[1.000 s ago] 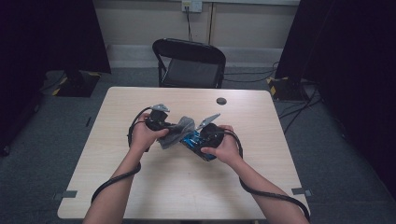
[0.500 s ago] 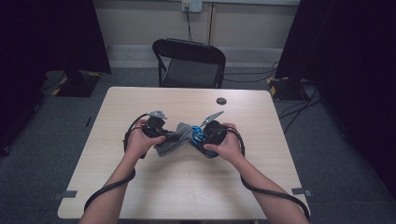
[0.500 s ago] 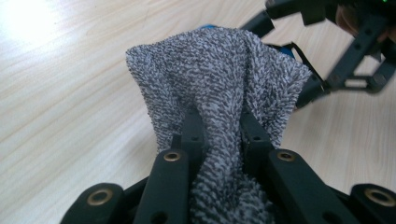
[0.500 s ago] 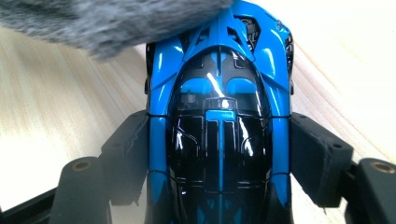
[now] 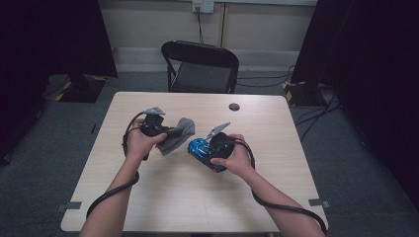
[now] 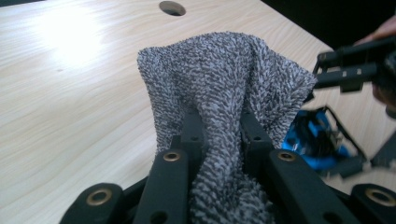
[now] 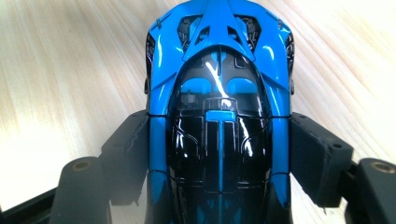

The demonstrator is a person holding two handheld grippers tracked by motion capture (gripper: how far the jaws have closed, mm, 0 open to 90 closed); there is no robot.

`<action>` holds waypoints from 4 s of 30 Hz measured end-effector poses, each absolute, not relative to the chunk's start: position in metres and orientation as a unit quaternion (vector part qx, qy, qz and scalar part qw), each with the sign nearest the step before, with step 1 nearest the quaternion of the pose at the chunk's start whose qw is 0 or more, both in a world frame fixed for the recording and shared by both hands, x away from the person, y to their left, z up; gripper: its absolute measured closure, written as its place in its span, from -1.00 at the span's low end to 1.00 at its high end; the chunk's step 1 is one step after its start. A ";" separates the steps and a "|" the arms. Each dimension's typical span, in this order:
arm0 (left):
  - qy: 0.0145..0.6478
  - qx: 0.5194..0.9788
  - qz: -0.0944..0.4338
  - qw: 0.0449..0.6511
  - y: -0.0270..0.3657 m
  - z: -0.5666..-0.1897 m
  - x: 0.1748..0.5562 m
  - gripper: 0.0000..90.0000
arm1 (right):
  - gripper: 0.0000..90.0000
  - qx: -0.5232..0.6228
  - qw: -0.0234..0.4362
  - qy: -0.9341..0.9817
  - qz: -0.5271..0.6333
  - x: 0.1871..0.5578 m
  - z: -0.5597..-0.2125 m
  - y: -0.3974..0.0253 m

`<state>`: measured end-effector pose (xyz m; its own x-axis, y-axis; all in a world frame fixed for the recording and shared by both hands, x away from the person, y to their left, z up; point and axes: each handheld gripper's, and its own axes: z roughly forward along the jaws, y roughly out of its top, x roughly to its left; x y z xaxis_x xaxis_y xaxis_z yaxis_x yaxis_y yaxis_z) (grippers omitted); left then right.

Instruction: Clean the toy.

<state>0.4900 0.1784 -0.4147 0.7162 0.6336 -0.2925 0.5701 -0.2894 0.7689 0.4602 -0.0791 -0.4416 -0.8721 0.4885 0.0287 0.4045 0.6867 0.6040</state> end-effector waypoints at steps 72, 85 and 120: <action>0.315 0.845 0.029 0.430 0.114 -0.471 0.453 0.69 | -0.37 0.309 0.067 0.890 0.328 0.488 -0.418 -0.092; 0.278 0.863 0.016 0.421 0.097 -0.473 0.444 0.69 | -0.37 0.331 0.062 0.881 0.332 0.498 -0.414 -0.087; 0.369 0.821 0.104 0.423 0.154 -0.450 0.480 0.68 | -0.37 0.316 0.051 0.886 0.336 0.483 -0.422 -0.095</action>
<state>0.4802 0.1540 -0.4501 0.7062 0.6939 -0.1403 0.5173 -0.3705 0.7715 0.4830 -0.0945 -0.4217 -0.7955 0.5938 0.1207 0.5247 0.5754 0.6274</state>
